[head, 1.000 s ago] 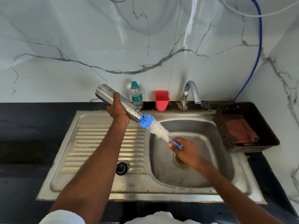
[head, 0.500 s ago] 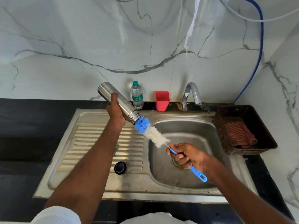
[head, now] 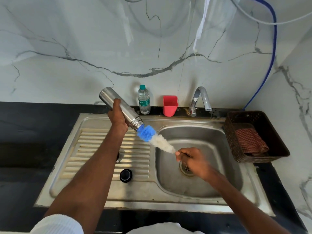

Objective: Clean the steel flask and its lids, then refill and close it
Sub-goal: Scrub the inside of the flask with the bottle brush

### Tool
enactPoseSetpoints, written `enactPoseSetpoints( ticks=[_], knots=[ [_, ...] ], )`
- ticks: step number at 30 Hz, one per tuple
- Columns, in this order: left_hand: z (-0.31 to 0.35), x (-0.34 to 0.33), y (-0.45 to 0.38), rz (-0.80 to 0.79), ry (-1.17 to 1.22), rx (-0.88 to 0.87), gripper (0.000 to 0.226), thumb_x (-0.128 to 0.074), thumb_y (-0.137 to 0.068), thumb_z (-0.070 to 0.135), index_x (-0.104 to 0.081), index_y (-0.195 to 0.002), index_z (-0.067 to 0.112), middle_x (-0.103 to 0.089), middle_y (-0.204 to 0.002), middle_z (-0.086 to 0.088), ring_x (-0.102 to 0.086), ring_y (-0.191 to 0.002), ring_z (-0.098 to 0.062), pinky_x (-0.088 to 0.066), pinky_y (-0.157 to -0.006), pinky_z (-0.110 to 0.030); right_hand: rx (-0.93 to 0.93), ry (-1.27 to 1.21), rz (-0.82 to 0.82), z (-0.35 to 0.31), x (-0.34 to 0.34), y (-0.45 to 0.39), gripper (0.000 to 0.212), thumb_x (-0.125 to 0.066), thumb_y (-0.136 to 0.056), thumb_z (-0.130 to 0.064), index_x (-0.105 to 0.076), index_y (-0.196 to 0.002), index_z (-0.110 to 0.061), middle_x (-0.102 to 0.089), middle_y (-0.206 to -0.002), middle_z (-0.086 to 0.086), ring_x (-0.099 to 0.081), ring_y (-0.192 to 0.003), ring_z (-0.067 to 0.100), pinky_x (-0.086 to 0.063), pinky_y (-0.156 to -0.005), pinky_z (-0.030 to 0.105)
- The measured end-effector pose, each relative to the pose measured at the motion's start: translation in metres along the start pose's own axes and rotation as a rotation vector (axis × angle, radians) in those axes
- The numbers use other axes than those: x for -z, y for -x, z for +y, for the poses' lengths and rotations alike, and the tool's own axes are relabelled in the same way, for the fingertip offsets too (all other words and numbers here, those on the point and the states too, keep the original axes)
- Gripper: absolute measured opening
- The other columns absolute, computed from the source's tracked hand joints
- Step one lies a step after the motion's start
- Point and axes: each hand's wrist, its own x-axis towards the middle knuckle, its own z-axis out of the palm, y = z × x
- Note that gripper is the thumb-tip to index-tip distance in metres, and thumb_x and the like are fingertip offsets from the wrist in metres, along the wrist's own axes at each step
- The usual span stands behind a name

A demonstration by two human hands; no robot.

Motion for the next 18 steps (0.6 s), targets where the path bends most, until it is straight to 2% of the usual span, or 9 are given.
enactPoseSetpoints(
  ticks=[3,4,6,8,11,13,15,16,18],
  knots=[
    [0.015,0.015,-0.012,0.059,0.122,0.003,0.066,-0.081,-0.083,0.043,-0.057,-0.133,0.006,-0.074,-0.116,-0.019,-0.078,-0.087,-0.034,-0.065,-0.076,-0.048,-0.135,-0.238,-0.068,0.012,0.010,0.007,0.038,-0.051,-0.108,-0.014,-0.064,-0.074,-0.006,-0.038,-0.047,0.003,-0.031,-0.036,0.007,-0.026,-0.040,0.017],
    [0.022,0.020,-0.018,0.071,0.160,0.006,0.069,-0.082,-0.081,0.045,-0.058,-0.133,0.006,-0.074,-0.119,-0.019,-0.078,-0.090,-0.035,-0.065,-0.076,-0.047,-0.174,-0.236,-0.060,0.019,0.014,0.009,0.037,-0.050,-0.108,-0.013,-0.063,-0.075,-0.002,-0.037,-0.045,0.001,-0.030,-0.033,0.005,-0.024,-0.036,0.015],
    [0.031,0.029,-0.026,0.096,0.168,0.001,0.066,-0.082,-0.080,0.044,-0.060,-0.130,0.006,-0.073,-0.114,-0.017,-0.078,-0.092,-0.034,-0.065,-0.072,-0.044,-0.187,-0.120,-0.006,0.034,0.022,0.010,0.038,-0.053,-0.107,-0.013,-0.065,-0.072,-0.005,-0.044,-0.042,-0.007,-0.037,-0.035,0.002,-0.027,-0.037,0.010],
    [0.031,0.034,-0.027,0.111,0.101,-0.018,0.057,-0.080,-0.083,0.042,-0.062,-0.126,0.008,-0.074,-0.112,-0.017,-0.077,-0.093,-0.034,-0.065,-0.072,-0.046,-0.178,0.039,0.020,0.051,0.027,0.010,0.037,-0.061,-0.104,-0.017,-0.072,-0.069,-0.015,-0.051,-0.042,-0.007,-0.044,-0.040,0.000,-0.033,-0.045,0.014],
    [0.019,0.037,-0.019,0.079,0.001,-0.002,0.049,-0.079,-0.087,0.038,-0.061,-0.124,0.010,-0.074,-0.115,-0.017,-0.077,-0.097,-0.035,-0.066,-0.076,-0.049,-0.195,0.177,0.033,0.070,0.026,0.012,0.032,-0.066,-0.100,-0.028,-0.075,-0.070,-0.028,-0.061,-0.052,-0.009,-0.053,-0.049,0.004,-0.042,-0.059,0.030],
    [0.006,0.038,-0.010,0.046,-0.084,0.043,0.049,-0.078,-0.090,0.041,-0.060,-0.125,0.011,-0.074,-0.113,-0.014,-0.076,-0.096,-0.032,-0.065,-0.077,-0.045,-0.157,0.222,0.102,0.070,0.022,0.016,0.029,-0.068,-0.099,-0.030,-0.074,-0.071,-0.032,-0.064,-0.058,-0.016,-0.057,-0.054,0.002,-0.046,-0.062,0.031],
    [-0.008,0.035,0.001,0.002,-0.147,0.075,0.051,-0.076,-0.090,0.050,-0.061,-0.121,0.013,-0.074,-0.113,-0.015,-0.076,-0.099,-0.033,-0.064,-0.085,-0.047,-0.053,0.197,0.220,0.059,0.017,0.024,0.020,-0.070,-0.097,-0.026,-0.075,-0.080,-0.035,-0.068,-0.066,-0.023,-0.064,-0.064,-0.001,-0.049,-0.064,0.026],
    [-0.015,0.034,0.007,-0.026,-0.160,0.097,0.055,-0.074,-0.090,0.055,-0.062,-0.122,0.012,-0.074,-0.112,-0.015,-0.075,-0.097,-0.033,-0.063,-0.088,-0.047,0.001,0.146,0.269,0.054,0.014,0.027,0.015,-0.071,-0.097,-0.024,-0.077,-0.089,-0.035,-0.072,-0.074,-0.021,-0.067,-0.070,0.000,-0.051,-0.066,0.027],
    [-0.026,0.029,0.021,-0.092,-0.158,0.176,0.065,-0.068,-0.091,0.063,-0.062,-0.127,0.010,-0.073,-0.102,-0.014,-0.073,-0.090,-0.031,-0.062,-0.087,-0.046,0.106,0.049,0.292,0.039,0.007,0.033,0.019,-0.070,-0.097,-0.019,-0.076,-0.103,-0.036,-0.075,-0.081,-0.008,-0.070,-0.071,0.012,-0.055,-0.066,0.033]
  ],
)
